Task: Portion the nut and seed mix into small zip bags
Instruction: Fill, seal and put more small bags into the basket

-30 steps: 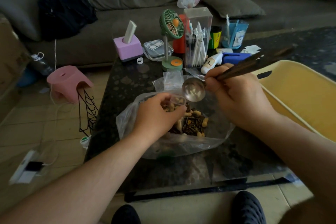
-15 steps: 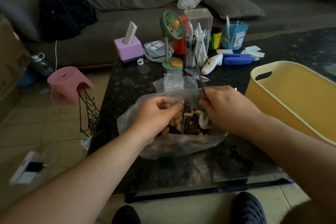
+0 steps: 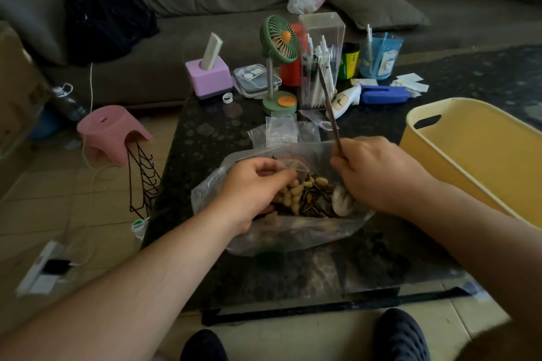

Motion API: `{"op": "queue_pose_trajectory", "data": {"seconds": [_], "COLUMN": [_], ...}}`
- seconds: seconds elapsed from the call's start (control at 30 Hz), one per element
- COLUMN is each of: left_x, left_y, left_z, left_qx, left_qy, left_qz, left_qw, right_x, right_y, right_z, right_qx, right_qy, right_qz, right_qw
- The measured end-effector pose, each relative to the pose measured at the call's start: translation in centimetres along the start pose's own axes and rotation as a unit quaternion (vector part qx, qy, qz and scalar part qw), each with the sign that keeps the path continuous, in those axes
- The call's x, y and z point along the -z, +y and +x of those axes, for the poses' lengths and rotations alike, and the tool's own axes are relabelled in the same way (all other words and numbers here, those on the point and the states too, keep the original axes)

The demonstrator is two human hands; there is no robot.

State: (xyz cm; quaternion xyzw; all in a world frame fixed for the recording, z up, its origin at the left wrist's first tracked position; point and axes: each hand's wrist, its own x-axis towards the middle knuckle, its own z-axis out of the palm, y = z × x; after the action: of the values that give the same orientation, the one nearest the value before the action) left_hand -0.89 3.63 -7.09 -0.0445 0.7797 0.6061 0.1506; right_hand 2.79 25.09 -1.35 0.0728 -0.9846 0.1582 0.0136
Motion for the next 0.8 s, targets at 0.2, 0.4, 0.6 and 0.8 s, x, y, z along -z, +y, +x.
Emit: {"op": "queue_pose_trajectory", "data": {"seconds": [0.2,0.4,0.6,0.8], "left_x": [0.0,0.6,1.0,1.0], "left_y": [0.1,-0.5,-1.0,-1.0], "left_z": [-0.1,0.2,0.4,0.2], "left_qx": [-0.004,-0.027,-0.022,-0.001], "left_qy": [-0.015,-0.051,-0.057,-0.058], "left_qz": [0.017,0.07,0.035,-0.012], "left_qw": [1.0,0.996,0.998,0.998], "right_x": [-0.7,-2.1,-2.3,-3.2], "right_y": [-0.1,-0.6,0.2,-0.9], "right_z": [-0.3,-0.9,-0.8,-1.6], "right_qx": [0.034,0.085,0.077,0.112], "right_qy": [-0.025,0.045,0.065,0.068], "right_qz": [-0.024,-0.003,-0.026,0.029], "right_qw": [0.999,0.995,0.995,0.991]}}
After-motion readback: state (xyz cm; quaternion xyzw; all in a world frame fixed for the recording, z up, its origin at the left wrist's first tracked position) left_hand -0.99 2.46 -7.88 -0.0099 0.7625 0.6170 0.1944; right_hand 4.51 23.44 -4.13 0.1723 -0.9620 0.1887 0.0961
